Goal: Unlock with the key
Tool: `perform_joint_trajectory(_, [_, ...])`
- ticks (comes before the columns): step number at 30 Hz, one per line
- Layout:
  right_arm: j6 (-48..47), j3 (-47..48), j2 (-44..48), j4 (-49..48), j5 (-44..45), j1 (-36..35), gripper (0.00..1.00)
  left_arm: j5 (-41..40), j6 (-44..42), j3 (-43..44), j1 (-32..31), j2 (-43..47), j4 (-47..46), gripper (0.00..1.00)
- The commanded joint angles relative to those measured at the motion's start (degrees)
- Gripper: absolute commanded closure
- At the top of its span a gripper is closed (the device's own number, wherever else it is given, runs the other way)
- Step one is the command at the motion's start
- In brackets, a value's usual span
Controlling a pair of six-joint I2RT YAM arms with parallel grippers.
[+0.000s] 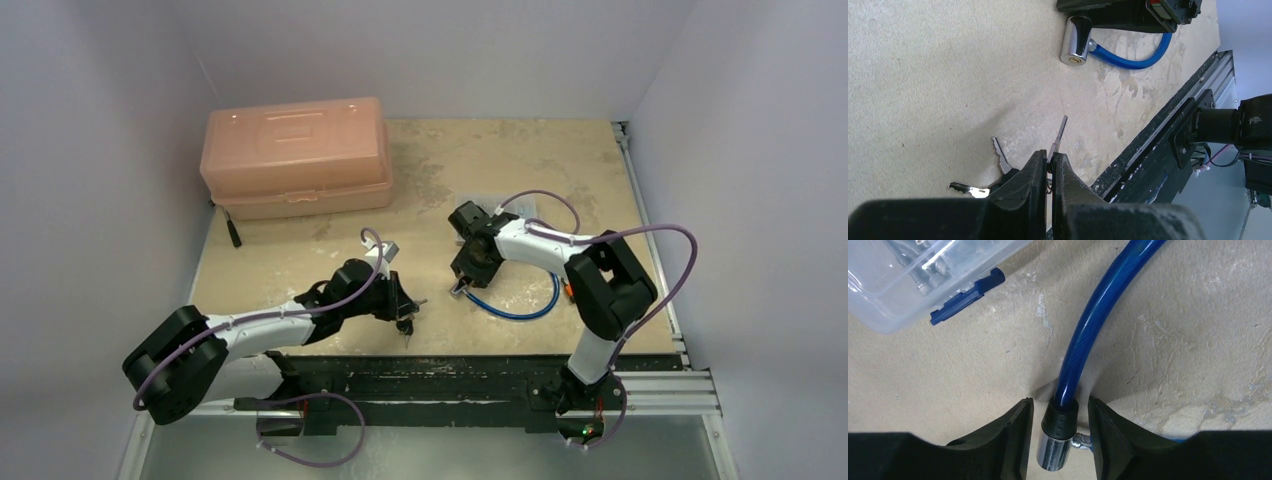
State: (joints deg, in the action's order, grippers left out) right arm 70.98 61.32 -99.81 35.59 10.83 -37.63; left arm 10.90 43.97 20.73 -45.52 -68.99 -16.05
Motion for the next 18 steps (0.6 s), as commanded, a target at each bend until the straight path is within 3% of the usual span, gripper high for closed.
perform_joint_trajectory(1, [-0.02,3.37,-2.97,2.86,1.22,-0.69,0.48,0.65,0.16,0.36,-0.45,-1.22,-4.21,1.00])
perform_joint_trajectory(7, [0.72,7.96,-5.79,9.91,3.02,-2.03,0.45,0.23,0.09,-0.01,-0.62,-1.89,-5.16,1.00])
perform_joint_trajectory(13, [2.55,9.16,-6.61,12.88,4.59,-4.13,0.49,0.09,-0.58,-0.39,-0.60,-1.49,-5.09,1.00])
perform_joint_trajectory(16, [2.66,9.29,-7.65,12.71,4.42,-4.49,0.54,0.09,-0.80,-0.85,-0.56,-1.09,-5.20,1.00])
perform_joint_trajectory(18, [2.48,9.51,-8.34,12.33,4.18,-4.64,0.64,0.09,-0.83,-1.25,-0.60,-0.74,-5.20,1.00])
